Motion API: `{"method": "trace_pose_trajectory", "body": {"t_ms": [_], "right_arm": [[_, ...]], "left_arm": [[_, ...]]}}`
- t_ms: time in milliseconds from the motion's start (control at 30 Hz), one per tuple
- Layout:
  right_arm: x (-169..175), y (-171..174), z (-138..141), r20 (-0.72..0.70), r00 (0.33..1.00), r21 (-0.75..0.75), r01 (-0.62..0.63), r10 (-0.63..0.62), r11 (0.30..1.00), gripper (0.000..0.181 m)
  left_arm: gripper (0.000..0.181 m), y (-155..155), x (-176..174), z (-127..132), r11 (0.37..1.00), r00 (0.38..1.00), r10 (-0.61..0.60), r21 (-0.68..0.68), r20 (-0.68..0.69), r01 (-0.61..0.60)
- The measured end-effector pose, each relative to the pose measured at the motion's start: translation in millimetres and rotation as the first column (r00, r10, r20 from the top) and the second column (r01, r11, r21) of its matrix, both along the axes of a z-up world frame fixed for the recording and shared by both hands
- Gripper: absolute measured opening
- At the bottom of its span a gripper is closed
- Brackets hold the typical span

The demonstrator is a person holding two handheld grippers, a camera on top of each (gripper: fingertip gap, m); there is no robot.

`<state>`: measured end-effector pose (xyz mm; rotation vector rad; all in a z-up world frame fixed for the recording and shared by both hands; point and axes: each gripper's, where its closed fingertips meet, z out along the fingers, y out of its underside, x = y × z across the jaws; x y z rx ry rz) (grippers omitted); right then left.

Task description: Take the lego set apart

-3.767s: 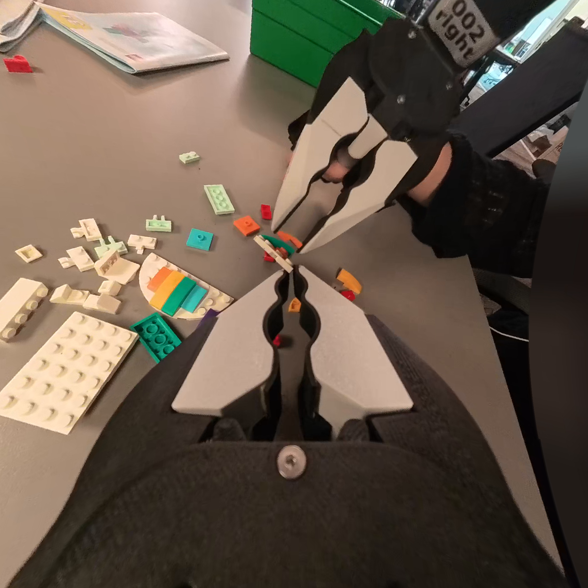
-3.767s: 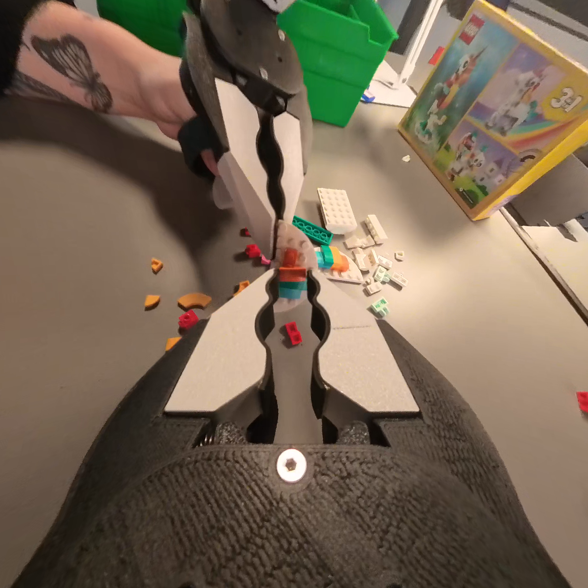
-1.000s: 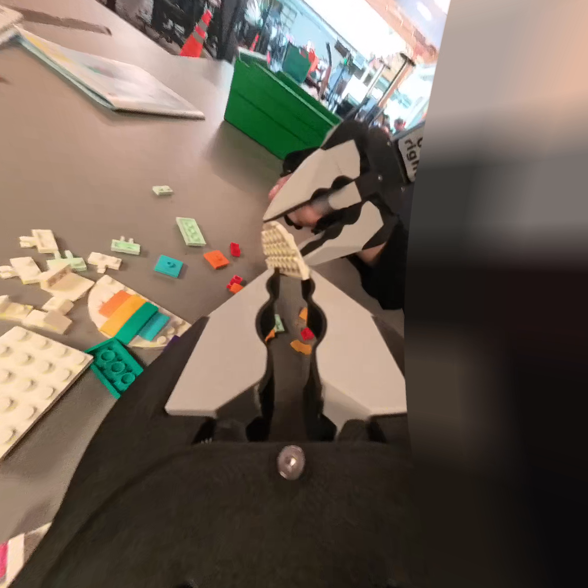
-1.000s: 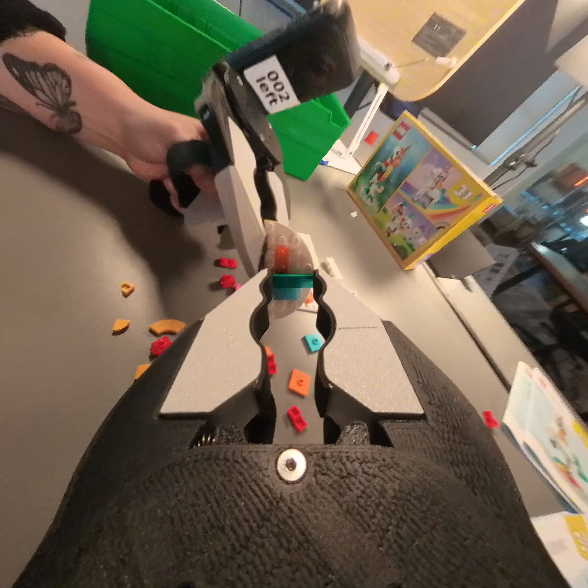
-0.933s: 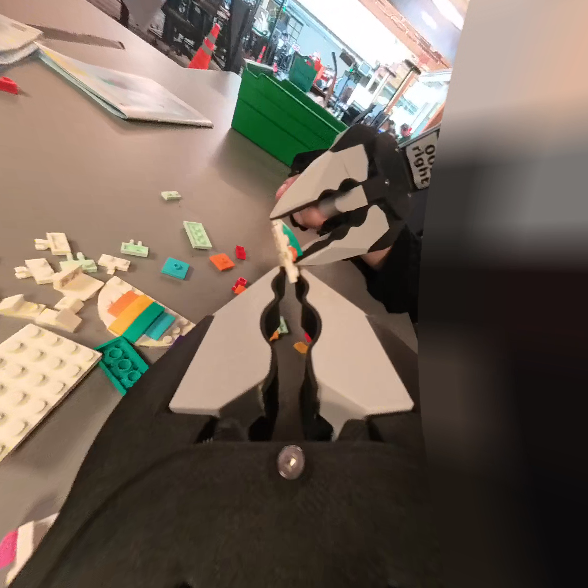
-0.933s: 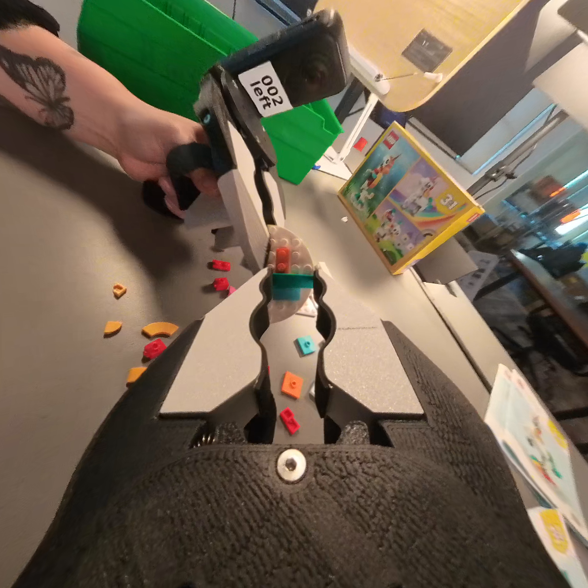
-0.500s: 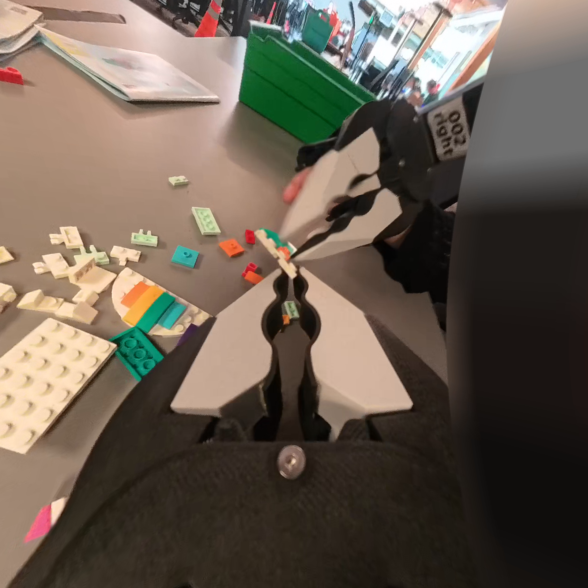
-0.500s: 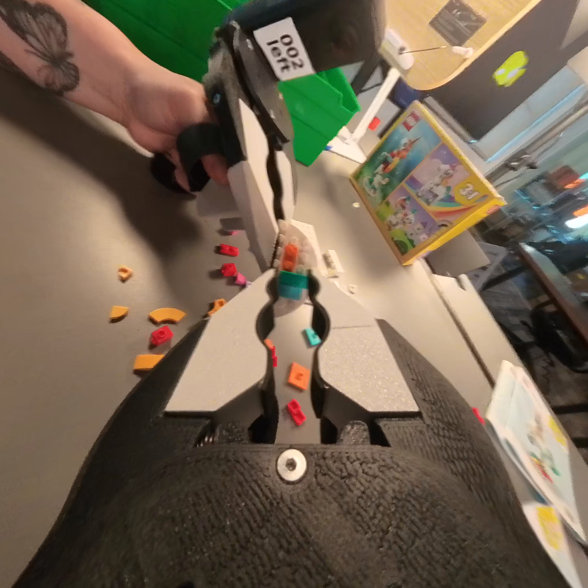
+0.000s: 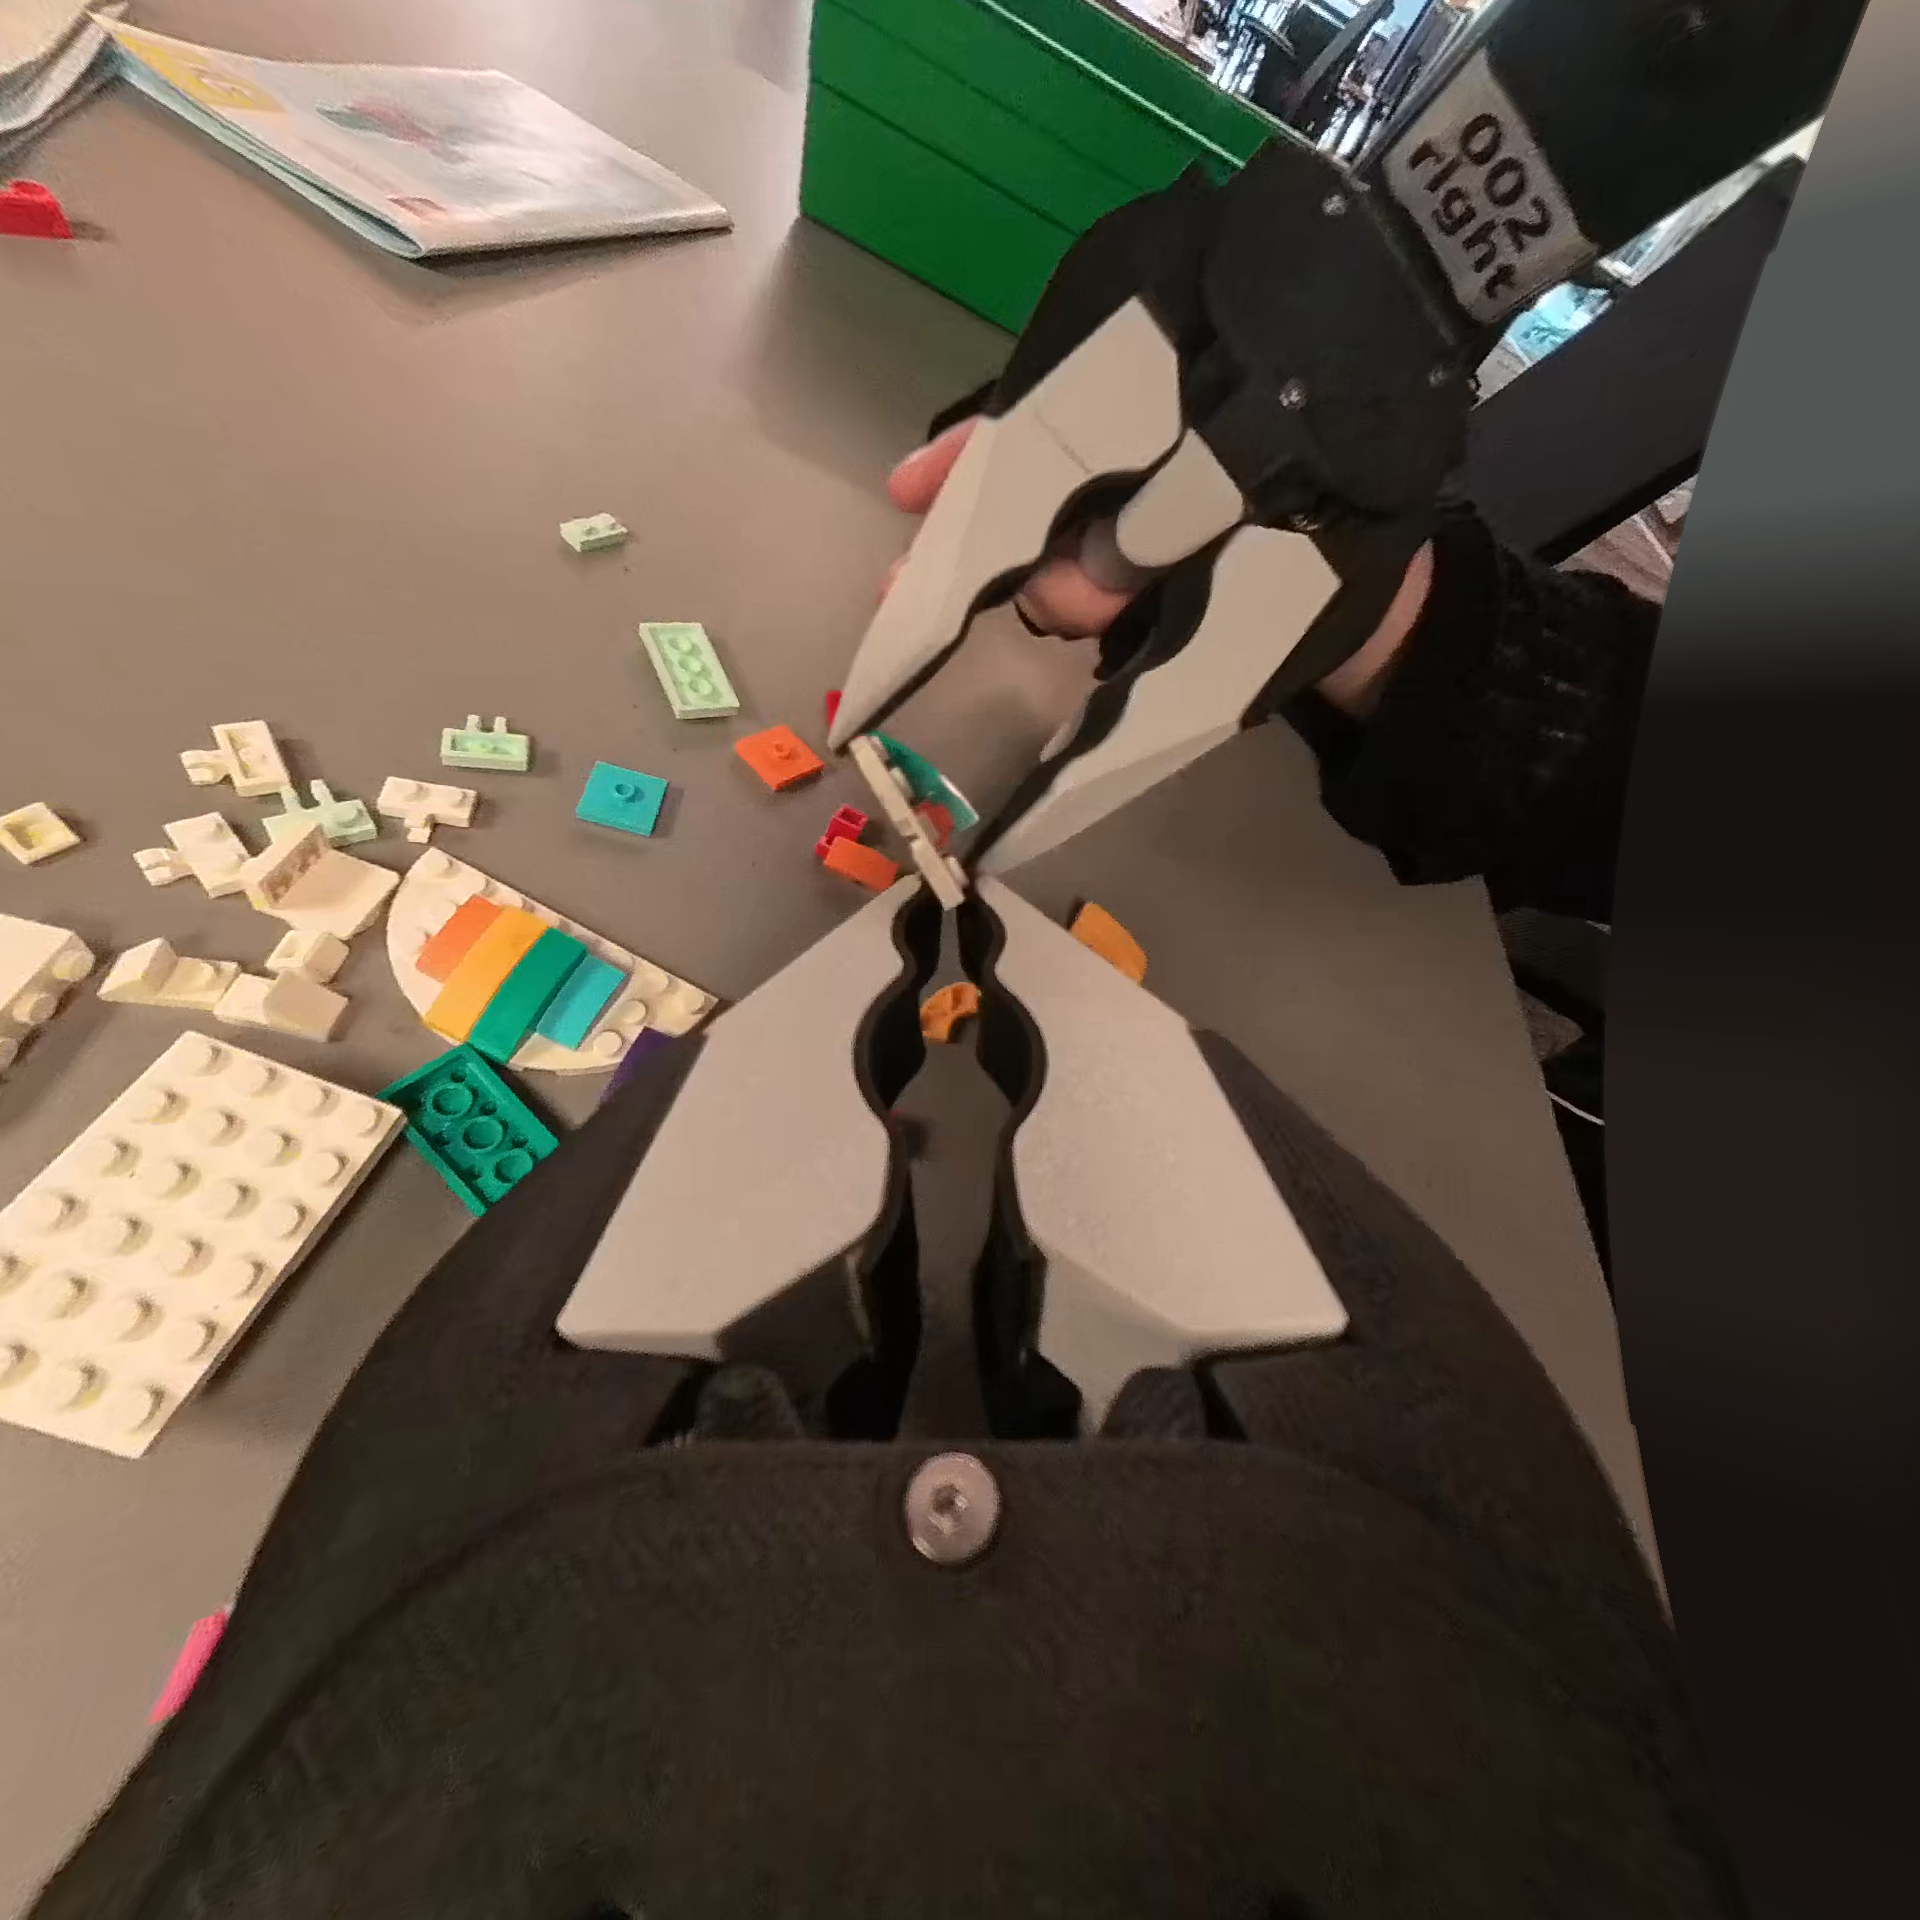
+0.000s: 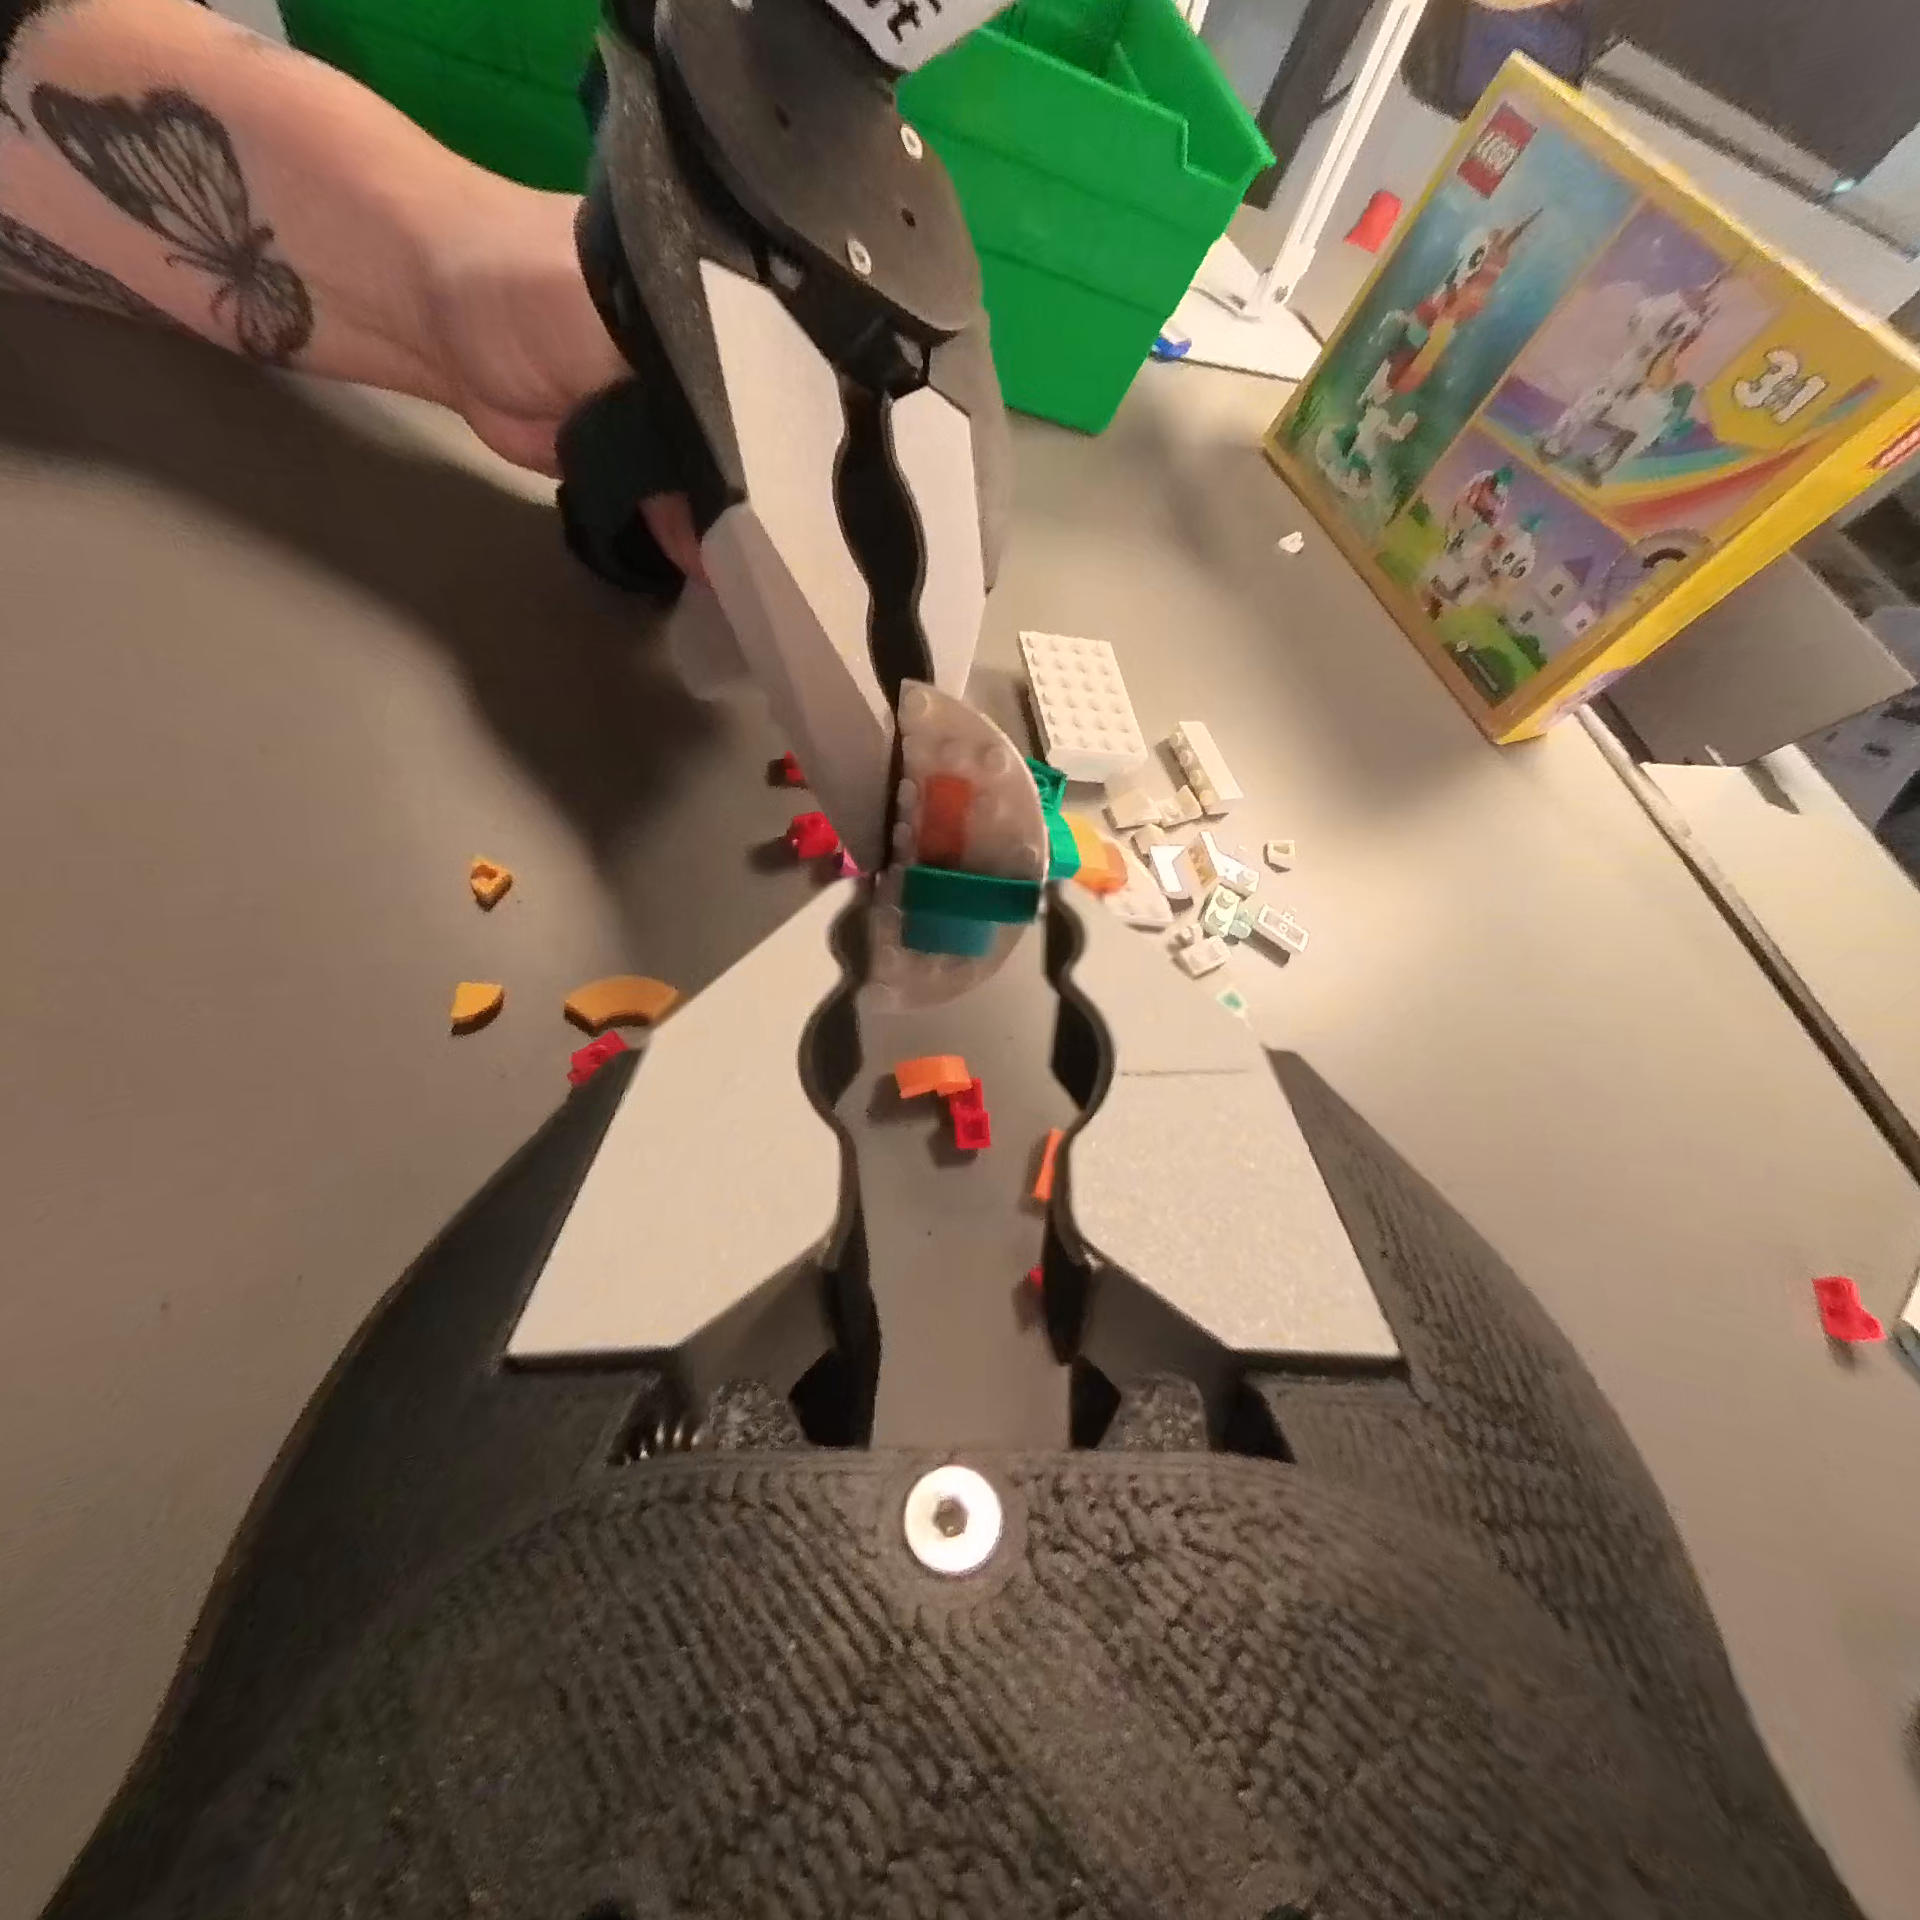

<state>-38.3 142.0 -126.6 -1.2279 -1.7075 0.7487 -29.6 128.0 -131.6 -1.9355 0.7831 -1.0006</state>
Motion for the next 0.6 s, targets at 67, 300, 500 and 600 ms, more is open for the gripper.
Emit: {"method": "trace_pose_trajectory", "body": {"t_ms": [67, 300, 500, 600], "right_arm": [[1.1, -0.4, 0.0, 0.0, 1.0, -0.014, -0.006, 0.006, 1.0, 0.027], [6.2, -8.1, 1.2, 0.003, 0.998, -0.194, -0.066, 0.068, 0.979, 0.023], [14.5, -15.8, 2.1, -0.04, 0.986, -0.468, -0.164, 0.165, 0.868, 0.023], [18.2, -20.1, 6.3, -0.065, 0.975, -0.553, -0.211, 0.21, 0.806, 0.024]], "left_arm": [[0.002, -1.6, 1.1, -0.4, 1.0, 1.0, -0.01, 0.004, -0.006, 0.01], [0.002, -10.3, 7.1, 1.0, 0.995, 0.996, -0.07, 0.064, -0.048, 0.073], [0.001, -18.1, 17.1, 4.9, 0.991, 0.992, -0.124, 0.051, 0.001, 0.124], [0.001, -22.6, 21.4, 10.0, 0.988, 0.988, -0.149, 0.055, 0.033, 0.147]]}}
